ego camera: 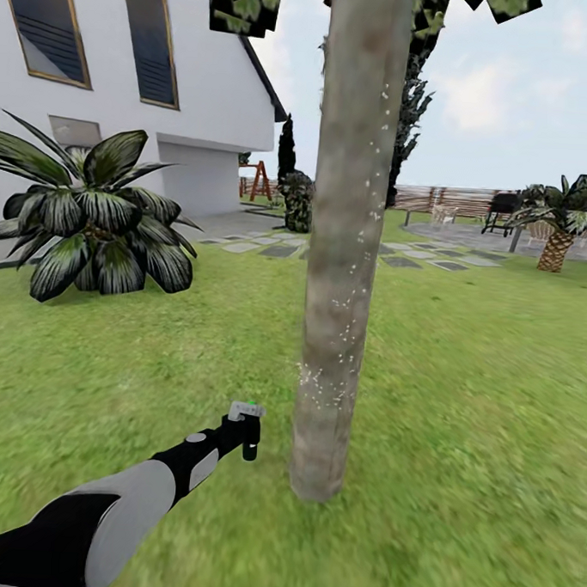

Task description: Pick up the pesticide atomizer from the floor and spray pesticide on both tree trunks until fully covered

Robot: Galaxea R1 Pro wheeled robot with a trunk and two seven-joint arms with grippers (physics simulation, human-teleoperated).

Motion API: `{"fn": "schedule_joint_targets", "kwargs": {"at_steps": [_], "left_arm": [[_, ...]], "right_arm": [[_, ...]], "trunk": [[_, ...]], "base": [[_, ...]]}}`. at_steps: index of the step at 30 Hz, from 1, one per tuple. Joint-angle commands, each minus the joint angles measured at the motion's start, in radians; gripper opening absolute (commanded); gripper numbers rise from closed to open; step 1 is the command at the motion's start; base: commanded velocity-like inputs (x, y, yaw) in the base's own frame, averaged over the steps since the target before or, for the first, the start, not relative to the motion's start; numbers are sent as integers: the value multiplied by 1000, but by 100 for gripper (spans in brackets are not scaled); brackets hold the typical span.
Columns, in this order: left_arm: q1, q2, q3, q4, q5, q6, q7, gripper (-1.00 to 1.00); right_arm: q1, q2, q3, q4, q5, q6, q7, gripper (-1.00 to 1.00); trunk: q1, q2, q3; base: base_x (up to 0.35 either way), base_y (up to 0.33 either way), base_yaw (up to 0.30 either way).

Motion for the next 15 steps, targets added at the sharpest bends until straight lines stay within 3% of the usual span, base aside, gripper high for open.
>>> {"fn": "schedule_joint_targets", "kwargs": {"at_steps": [1,6,11,15], "left_arm": [[-1,0,9,1,-8,-3,-3,-100],[-1,0,9,1,-8,-3,-3,-100],[-1,0,8,1,-8,-3,-3,-100],[-1,-1,9,2,-8,-3,-3,-100]], "right_arm": [[-2,1,7,4,6,-3,-8,100],[-2,1,7,4,6,-3,-8,100],[-2,1,7,4,6,-3,-8,100],[-2,1,7,5,5,-3,-8,100]], "trunk": [[0,-1,-1],[0,-1,-3],[0,-1,-10],[0,-1,-15]], "base": [[109,254,-42],[227,252,-39],[264,245,-165],[87,90,-194]]}}
